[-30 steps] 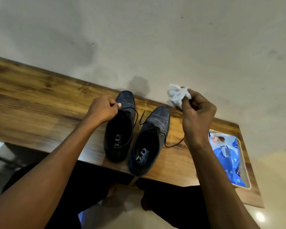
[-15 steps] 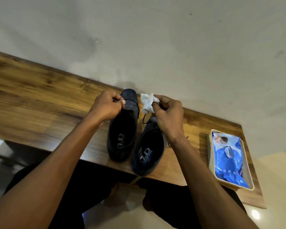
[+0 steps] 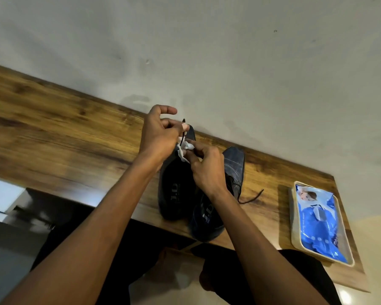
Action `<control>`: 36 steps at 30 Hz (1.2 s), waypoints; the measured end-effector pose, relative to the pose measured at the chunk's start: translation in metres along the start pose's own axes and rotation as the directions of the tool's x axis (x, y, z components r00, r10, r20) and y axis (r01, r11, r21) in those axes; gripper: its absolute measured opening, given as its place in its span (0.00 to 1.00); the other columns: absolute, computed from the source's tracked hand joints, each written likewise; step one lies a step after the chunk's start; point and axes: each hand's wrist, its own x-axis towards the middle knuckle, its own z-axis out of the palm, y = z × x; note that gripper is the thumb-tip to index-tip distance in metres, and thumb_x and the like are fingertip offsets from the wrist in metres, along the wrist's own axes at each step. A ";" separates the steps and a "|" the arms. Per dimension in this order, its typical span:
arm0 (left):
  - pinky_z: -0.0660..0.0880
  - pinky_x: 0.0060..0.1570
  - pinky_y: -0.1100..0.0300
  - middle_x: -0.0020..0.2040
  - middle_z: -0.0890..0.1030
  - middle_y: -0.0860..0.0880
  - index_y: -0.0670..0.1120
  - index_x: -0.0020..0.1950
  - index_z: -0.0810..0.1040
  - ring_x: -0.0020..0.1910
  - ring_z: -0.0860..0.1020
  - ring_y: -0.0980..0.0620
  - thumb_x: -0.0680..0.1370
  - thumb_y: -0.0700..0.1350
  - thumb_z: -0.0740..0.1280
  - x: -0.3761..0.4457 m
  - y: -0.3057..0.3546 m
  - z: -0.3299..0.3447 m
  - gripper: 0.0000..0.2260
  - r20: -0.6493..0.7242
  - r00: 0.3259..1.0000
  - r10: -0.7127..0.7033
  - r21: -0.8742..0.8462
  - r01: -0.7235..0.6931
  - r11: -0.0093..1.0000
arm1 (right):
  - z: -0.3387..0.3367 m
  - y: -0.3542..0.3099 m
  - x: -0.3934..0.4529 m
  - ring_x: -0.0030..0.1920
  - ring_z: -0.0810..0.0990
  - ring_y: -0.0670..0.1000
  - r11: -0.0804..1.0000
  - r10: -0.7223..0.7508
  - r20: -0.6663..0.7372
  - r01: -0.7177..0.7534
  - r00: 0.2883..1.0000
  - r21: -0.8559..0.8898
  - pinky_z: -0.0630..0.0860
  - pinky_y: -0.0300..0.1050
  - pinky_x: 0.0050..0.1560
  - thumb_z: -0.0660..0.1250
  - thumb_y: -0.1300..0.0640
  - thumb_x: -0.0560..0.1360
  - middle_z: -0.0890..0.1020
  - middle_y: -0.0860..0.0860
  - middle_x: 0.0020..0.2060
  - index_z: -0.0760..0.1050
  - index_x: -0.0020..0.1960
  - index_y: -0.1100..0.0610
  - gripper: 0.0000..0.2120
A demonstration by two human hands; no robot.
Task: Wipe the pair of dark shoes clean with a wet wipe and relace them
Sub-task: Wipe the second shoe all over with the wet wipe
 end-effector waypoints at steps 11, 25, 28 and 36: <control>0.83 0.47 0.55 0.41 0.87 0.48 0.43 0.56 0.78 0.44 0.86 0.50 0.74 0.37 0.75 -0.008 0.010 -0.004 0.12 0.100 0.982 0.158 -0.061 -0.152 0.986 | 0.015 -0.006 0.003 0.46 0.86 0.46 0.990 0.060 -0.035 -0.055 0.998 0.132 0.83 0.48 0.52 0.70 0.64 0.78 0.87 0.50 0.46 0.84 0.55 0.61 0.07; 0.77 0.47 0.65 0.45 0.84 0.53 0.46 0.51 0.84 0.47 0.82 0.56 0.78 0.41 0.71 0.002 -0.015 -0.041 0.04 0.127 0.979 0.160 0.352 -0.196 0.915 | -0.038 -0.055 0.021 0.47 0.88 0.51 0.869 0.111 -0.262 0.034 0.959 0.494 0.84 0.52 0.53 0.72 0.69 0.76 0.88 0.52 0.44 0.85 0.52 0.57 0.09; 0.75 0.46 0.68 0.47 0.85 0.53 0.47 0.52 0.85 0.48 0.82 0.59 0.77 0.42 0.72 0.000 -0.016 -0.040 0.05 0.230 0.962 0.146 0.398 -0.230 0.888 | -0.054 -0.065 0.023 0.49 0.88 0.57 0.854 0.100 -0.304 0.076 0.947 0.515 0.84 0.60 0.53 0.72 0.68 0.76 0.88 0.55 0.46 0.85 0.53 0.58 0.09; 0.72 0.45 0.68 0.46 0.83 0.56 0.49 0.54 0.85 0.47 0.80 0.59 0.75 0.43 0.75 -0.007 -0.016 -0.030 0.08 0.413 0.907 0.081 0.514 -0.306 0.802 | -0.087 -0.092 0.019 0.47 0.88 0.57 0.805 0.015 -0.396 0.224 0.918 0.550 0.85 0.56 0.47 0.72 0.69 0.76 0.88 0.57 0.46 0.84 0.57 0.65 0.10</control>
